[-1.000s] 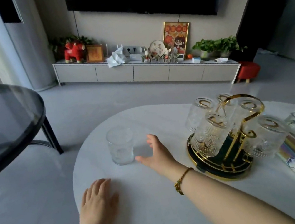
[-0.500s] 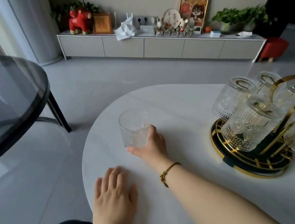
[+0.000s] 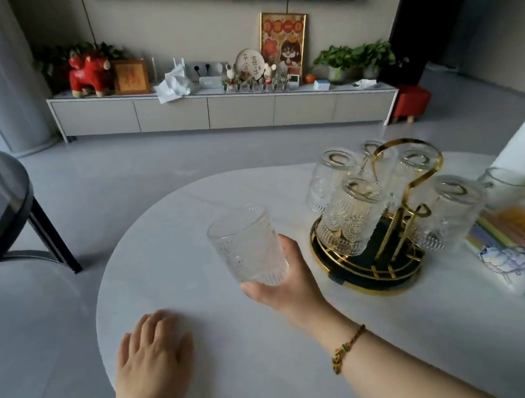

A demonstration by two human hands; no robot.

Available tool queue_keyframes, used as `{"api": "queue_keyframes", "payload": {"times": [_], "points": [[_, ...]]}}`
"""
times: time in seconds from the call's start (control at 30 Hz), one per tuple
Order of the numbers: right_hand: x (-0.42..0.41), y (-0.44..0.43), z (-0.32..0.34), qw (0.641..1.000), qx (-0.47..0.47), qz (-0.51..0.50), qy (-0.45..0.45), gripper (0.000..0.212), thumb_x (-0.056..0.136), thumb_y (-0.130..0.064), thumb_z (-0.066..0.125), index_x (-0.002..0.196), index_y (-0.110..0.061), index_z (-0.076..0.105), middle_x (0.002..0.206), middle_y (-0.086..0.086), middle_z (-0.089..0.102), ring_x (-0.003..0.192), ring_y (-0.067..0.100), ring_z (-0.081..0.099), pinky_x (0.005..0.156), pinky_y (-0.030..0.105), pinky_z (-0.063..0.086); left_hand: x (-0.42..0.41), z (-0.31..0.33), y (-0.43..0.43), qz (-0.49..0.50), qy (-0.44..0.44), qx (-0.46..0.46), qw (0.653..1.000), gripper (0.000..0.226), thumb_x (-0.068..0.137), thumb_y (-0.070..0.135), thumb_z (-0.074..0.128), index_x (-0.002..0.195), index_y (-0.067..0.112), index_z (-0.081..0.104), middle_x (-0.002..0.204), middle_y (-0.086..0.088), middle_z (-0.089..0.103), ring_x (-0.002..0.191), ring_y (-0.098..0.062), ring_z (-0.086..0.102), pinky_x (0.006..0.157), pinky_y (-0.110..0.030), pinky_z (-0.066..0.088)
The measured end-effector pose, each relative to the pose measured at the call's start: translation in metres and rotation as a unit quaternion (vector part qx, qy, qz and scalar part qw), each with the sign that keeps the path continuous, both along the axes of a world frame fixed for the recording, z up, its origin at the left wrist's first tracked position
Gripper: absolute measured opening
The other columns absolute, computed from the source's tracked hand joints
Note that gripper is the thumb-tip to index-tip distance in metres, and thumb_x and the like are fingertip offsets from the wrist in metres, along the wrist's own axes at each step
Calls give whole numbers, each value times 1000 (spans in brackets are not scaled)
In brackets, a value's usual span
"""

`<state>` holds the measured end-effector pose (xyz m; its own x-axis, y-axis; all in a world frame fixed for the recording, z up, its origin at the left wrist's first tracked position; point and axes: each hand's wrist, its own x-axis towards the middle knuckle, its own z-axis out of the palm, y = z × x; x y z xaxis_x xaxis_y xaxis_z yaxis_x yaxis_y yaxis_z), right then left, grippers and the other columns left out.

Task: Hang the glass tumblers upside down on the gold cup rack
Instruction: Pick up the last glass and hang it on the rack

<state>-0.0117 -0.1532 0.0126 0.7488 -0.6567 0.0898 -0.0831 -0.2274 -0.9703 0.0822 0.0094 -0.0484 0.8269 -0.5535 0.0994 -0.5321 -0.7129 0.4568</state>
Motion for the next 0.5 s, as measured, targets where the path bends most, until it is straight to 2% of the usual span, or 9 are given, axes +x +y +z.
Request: {"api": "queue_keyframes", "payload": {"times": [0.07, 0.13, 0.17, 0.23, 0.3, 0.4, 0.5], "points": [[-32, -8, 14, 1000, -23, -2, -17, 70, 52, -22, 70, 114, -25, 38, 125, 5, 46, 115, 12, 46, 99, 29, 42, -3, 4, -6, -3, 11, -8, 1000, 35, 84, 28, 50, 112, 8, 52, 127, -13, 53, 124, -32, 41, 104, -40, 21], [-60, -15, 29, 999, -31, 2, -32, 70, 52, -22, 70, 113, -29, 37, 122, 0, 47, 111, 4, 47, 88, 9, 42, -9, 7, -19, -21, 18, -6, 1000, 34, 84, 23, 55, 116, 13, 50, 132, -11, 48, 126, -29, 37, 106, -39, 20], [-73, -20, 37, 999, -30, 0, -41, 72, 51, -23, 70, 114, -28, 36, 122, -1, 48, 111, 2, 47, 82, 4, 42, -14, 9, -28, -35, 16, -17, 999, 36, 84, 23, 56, 118, 13, 49, 134, -10, 47, 127, -28, 37, 108, -39, 19], [-97, -30, 49, 998, -28, -24, -56, 79, 47, -27, 70, 117, -22, 33, 124, 2, 47, 114, 10, 46, 82, 5, 42, -28, 14, -50, -68, 3, -45, 997, 38, 84, 24, 56, 119, 12, 48, 135, -10, 46, 129, -27, 36, 110, -39, 17], [-118, -39, 60, 995, -36, -64, -60, 77, 47, -25, 69, 114, -22, 32, 126, 5, 44, 116, 13, 44, 89, 14, 39, -42, 17, -70, -105, -7, -58, 993, 39, 85, 27, 53, 121, 13, 46, 138, -8, 44, 131, -24, 35, 112, -37, 16], [-153, -58, 76, 991, -71, -98, -52, 69, 39, -37, 71, 96, -36, 34, 113, -7, 46, 105, -1, 44, 81, 12, 37, -54, 15, -96, -140, -12, -54, 989, 41, 88, 32, 48, 125, 17, 40, 142, -4, 38, 132, -21, 32, 111, -34, 16], [-184, -78, 93, 984, -116, -134, -12, 64, 32, -50, 65, 89, -43, 35, 102, -17, 43, 94, -13, 43, 68, 5, 38, -57, 10, -111, -147, -4, -35, 989, 42, 89, 34, 45, 128, 20, 36, 144, -2, 34, 133, -20, 29, 111, -32, 17]]}}
